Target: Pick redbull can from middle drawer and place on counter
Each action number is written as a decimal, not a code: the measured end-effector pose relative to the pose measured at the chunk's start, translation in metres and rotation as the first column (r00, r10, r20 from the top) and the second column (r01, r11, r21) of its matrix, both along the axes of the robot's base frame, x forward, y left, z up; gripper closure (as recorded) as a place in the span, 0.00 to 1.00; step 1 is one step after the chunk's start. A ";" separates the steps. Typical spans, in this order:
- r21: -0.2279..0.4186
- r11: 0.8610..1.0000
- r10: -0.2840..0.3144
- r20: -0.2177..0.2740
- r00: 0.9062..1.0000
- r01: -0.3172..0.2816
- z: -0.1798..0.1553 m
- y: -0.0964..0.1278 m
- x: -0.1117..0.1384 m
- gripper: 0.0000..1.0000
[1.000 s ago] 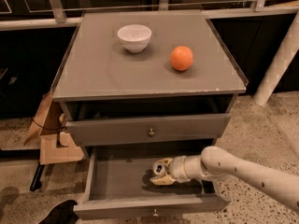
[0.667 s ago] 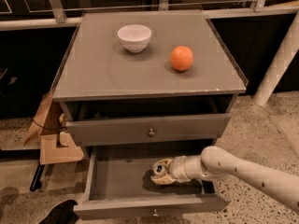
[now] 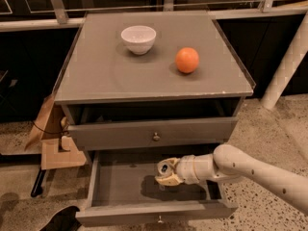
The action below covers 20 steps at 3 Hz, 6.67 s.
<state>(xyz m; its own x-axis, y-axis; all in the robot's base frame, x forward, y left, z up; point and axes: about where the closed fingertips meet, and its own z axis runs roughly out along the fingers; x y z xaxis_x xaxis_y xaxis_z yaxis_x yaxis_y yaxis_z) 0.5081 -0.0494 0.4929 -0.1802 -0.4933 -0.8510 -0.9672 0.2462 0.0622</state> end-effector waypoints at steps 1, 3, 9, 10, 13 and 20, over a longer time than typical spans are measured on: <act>0.036 0.999 -0.002 0.013 1.000 0.001 0.075 0.002 -0.008 1.00; 0.016 1.000 -0.001 0.110 0.994 0.000 0.211 0.002 0.002 1.00; 0.063 0.995 -0.087 0.090 0.992 0.082 0.413 0.023 0.012 1.00; 0.073 0.992 -0.110 0.059 0.992 0.106 0.428 0.032 0.046 1.00; 0.129 0.982 -0.142 0.042 0.989 0.136 0.425 0.061 0.124 1.00; 0.083 0.990 -0.122 0.039 0.992 0.118 0.412 0.069 0.137 0.11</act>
Offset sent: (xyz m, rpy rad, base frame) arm 0.0207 -0.0084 0.3527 0.0223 -0.1901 -0.0259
